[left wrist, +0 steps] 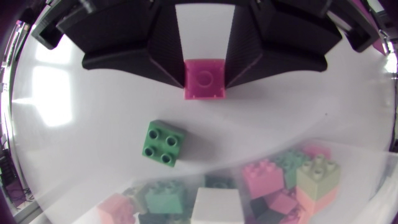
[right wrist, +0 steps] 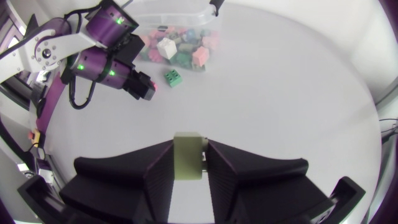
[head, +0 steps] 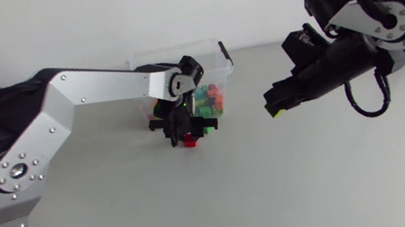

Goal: Place the duplo bricks in the container

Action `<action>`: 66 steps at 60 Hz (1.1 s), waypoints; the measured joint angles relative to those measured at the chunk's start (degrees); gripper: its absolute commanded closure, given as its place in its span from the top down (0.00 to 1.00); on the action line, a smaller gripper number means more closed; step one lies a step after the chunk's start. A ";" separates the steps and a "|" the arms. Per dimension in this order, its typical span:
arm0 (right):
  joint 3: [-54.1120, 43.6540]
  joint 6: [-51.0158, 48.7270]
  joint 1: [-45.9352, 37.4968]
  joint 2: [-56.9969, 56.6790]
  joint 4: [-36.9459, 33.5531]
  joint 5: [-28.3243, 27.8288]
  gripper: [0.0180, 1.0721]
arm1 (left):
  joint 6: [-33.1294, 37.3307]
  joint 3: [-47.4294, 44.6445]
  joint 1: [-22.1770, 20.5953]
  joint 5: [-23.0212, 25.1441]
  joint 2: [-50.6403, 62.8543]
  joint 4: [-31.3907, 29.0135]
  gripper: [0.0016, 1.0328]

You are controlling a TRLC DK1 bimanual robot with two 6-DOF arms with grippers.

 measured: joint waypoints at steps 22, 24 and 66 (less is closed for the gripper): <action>12.11 2.58 6.01 8.07 8.20 2.19 0.27 | 2.62 -9.66 2.97 1.11 -16.11 -1.01 0.21; 13.62 2.82 6.25 10.05 9.38 2.25 0.27 | 3.32 -10.12 3.48 1.51 -17.84 -1.03 0.21; 25.66 3.89 10.78 26.56 26.27 4.96 0.27 | 11.23 -10.99 10.47 5.09 -27.61 -0.52 0.21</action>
